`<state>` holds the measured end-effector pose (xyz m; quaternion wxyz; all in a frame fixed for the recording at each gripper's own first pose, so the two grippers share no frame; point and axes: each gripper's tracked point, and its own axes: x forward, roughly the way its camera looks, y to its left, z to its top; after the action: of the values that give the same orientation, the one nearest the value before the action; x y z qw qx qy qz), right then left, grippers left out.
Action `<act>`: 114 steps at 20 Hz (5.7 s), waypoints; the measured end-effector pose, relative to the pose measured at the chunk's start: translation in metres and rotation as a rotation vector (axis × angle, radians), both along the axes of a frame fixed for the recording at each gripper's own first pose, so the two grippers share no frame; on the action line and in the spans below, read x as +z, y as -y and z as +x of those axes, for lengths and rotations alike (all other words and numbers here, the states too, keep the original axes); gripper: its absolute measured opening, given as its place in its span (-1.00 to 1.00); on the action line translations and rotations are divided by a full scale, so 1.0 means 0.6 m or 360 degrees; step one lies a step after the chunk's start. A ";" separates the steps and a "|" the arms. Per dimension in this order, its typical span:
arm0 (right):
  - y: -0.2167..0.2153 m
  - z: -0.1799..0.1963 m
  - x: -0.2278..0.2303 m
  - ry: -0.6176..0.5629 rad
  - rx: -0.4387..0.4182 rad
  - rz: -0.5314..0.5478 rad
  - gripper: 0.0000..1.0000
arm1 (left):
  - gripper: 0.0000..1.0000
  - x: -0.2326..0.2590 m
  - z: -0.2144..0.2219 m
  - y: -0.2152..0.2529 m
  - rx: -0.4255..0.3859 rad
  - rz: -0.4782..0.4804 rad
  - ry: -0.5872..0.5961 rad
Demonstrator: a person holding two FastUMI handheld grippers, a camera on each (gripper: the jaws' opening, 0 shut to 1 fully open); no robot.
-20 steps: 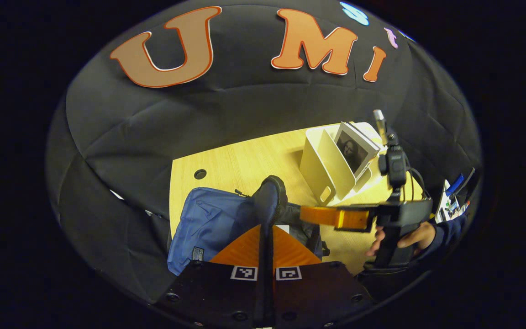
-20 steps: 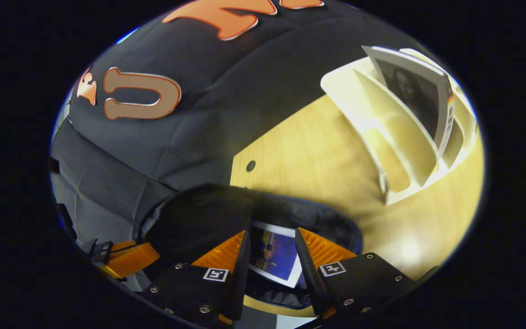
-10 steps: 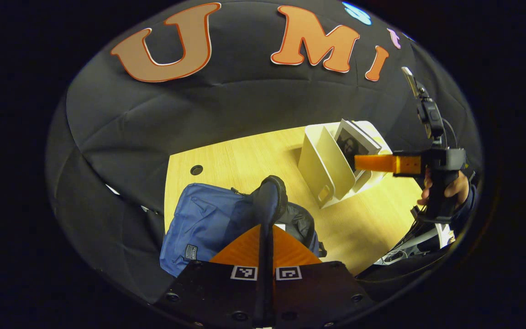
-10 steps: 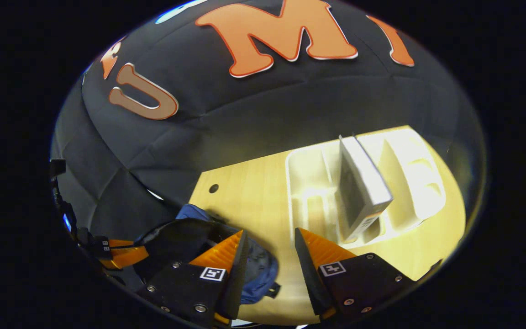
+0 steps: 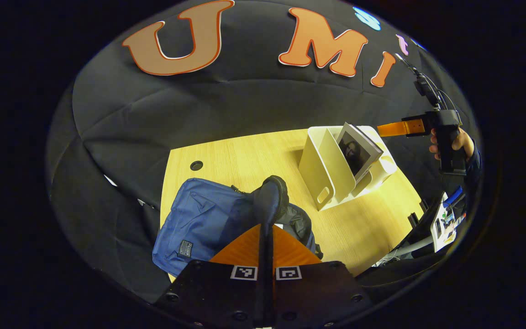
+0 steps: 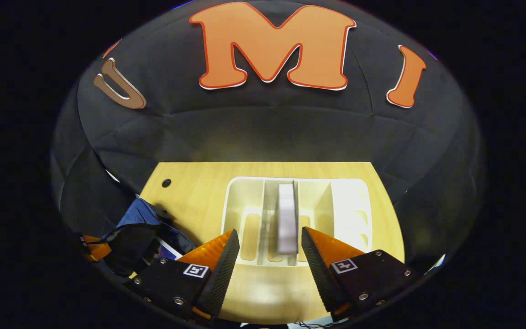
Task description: Open the schoolbag, grab two books from the bookshelf and put them into the schoolbag.
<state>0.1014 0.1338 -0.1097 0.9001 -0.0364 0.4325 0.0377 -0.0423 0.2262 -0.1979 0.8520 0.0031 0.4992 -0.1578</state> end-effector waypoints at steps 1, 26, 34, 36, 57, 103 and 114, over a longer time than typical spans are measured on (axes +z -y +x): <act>0.007 0.006 -0.002 -0.0026 0.0003 -0.0027 0.71 | -0.99 -0.001 0.000 -0.001 0.0010 -0.0004 -0.0001; 0.031 0.063 -0.153 -0.0717 -0.0014 0.0029 -0.40 | -0.99 -0.044 -0.014 0.000 0.0144 -0.0133 -0.0084; 0.055 0.061 -0.055 -0.0626 0.0007 0.0088 -0.46 | -0.99 -0.050 -0.015 0.005 0.0128 -0.0160 -0.0090; 0.062 0.057 -0.023 -0.0591 0.0019 0.0107 -0.46 | -0.99 -0.051 -0.014 0.007 0.0126 -0.0167 -0.0089; 0.039 -0.068 0.158 -0.0314 0.0082 0.0736 -0.46 | -0.99 -0.044 -0.018 0.010 0.0075 -0.0108 -0.0045; -0.397 -0.243 -0.181 -0.0484 -0.0105 0.1390 -0.48 | -0.99 0.001 0.003 0.022 -0.0099 0.0044 0.0024; -0.435 -0.229 -0.190 -0.0452 -0.0139 0.1476 -0.48 | -0.99 0.008 0.002 0.056 -0.0221 0.0060 0.0046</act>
<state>-0.0357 0.3950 -0.2234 0.7543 0.3922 0.4898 0.1931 -0.0409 0.1924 -0.1933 0.8459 0.0562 0.4883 -0.2071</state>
